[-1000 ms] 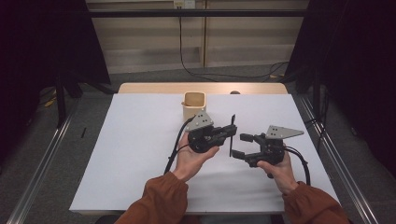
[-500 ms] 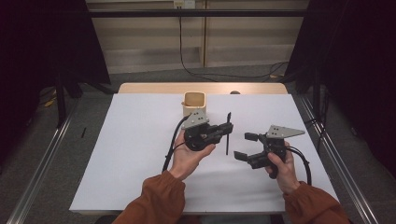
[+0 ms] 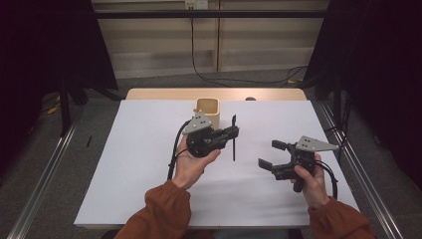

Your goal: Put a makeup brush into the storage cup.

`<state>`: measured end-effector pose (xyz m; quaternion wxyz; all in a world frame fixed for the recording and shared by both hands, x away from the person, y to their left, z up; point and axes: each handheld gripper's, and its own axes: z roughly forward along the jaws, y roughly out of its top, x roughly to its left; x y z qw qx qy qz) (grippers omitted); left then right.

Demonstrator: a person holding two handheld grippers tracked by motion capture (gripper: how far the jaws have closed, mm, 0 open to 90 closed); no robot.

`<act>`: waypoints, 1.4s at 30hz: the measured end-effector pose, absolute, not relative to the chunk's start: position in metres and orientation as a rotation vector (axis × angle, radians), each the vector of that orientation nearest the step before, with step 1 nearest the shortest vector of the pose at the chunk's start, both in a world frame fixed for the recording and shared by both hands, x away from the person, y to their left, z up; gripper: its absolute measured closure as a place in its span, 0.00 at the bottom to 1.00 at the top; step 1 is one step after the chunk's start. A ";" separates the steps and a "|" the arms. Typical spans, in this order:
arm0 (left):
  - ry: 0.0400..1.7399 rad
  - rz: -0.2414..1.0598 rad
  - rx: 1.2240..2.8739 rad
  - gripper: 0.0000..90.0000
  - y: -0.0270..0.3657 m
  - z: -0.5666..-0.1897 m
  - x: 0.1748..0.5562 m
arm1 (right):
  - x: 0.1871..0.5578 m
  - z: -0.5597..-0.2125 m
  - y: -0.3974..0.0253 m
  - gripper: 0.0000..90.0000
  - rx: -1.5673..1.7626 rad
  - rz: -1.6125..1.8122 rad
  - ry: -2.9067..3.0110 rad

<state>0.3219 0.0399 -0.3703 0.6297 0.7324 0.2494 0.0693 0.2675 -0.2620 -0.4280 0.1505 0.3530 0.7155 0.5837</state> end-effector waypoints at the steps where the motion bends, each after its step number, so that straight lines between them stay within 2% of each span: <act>1: 0.570 0.163 1.678 0.95 0.042 -0.370 0.322 | 0.266 -0.428 -0.263 0.05 1.013 1.672 2.050; 30: 0.657 0.223 1.642 0.95 0.086 -0.357 0.341 | 0.226 -0.439 -0.299 0.02 1.105 1.562 1.953; 42: 0.694 0.251 1.638 0.95 0.097 -0.349 0.358 | 0.226 -0.440 -0.301 0.02 1.106 1.563 1.941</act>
